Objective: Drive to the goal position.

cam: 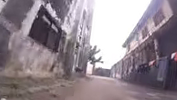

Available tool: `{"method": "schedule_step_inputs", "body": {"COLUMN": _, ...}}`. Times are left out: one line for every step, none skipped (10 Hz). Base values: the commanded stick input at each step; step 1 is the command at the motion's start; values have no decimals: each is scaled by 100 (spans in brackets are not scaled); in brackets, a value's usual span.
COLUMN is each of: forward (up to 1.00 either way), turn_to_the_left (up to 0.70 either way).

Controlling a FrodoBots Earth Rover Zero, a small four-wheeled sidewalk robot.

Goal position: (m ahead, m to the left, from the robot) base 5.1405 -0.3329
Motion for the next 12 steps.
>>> {"method": "schedule_step_inputs", "body": {"forward": 100, "turn_to_the_left": 0}}
{"method": "schedule_step_inputs", "body": {"forward": 100, "turn_to_the_left": 0}}
{"method": "schedule_step_inputs", "body": {"forward": 100, "turn_to_the_left": 0}}
{"method": "schedule_step_inputs", "body": {"forward": 100, "turn_to_the_left": 0}}
{"method": "schedule_step_inputs", "body": {"forward": 100, "turn_to_the_left": 0}}
{"method": "schedule_step_inputs", "body": {"forward": 100, "turn_to_the_left": 0}}
{"method": "schedule_step_inputs", "body": {"forward": 100, "turn_to_the_left": 0}}
{"method": "schedule_step_inputs", "body": {"forward": 100, "turn_to_the_left": 0}}
{"method": "schedule_step_inputs", "body": {"forward": 100, "turn_to_the_left": 0}}
{"method": "schedule_step_inputs", "body": {"forward": 100, "turn_to_the_left": -40}}
{"method": "schedule_step_inputs", "body": {"forward": 100, "turn_to_the_left": -40}}
{"method": "schedule_step_inputs", "body": {"forward": 100, "turn_to_the_left": -40}}
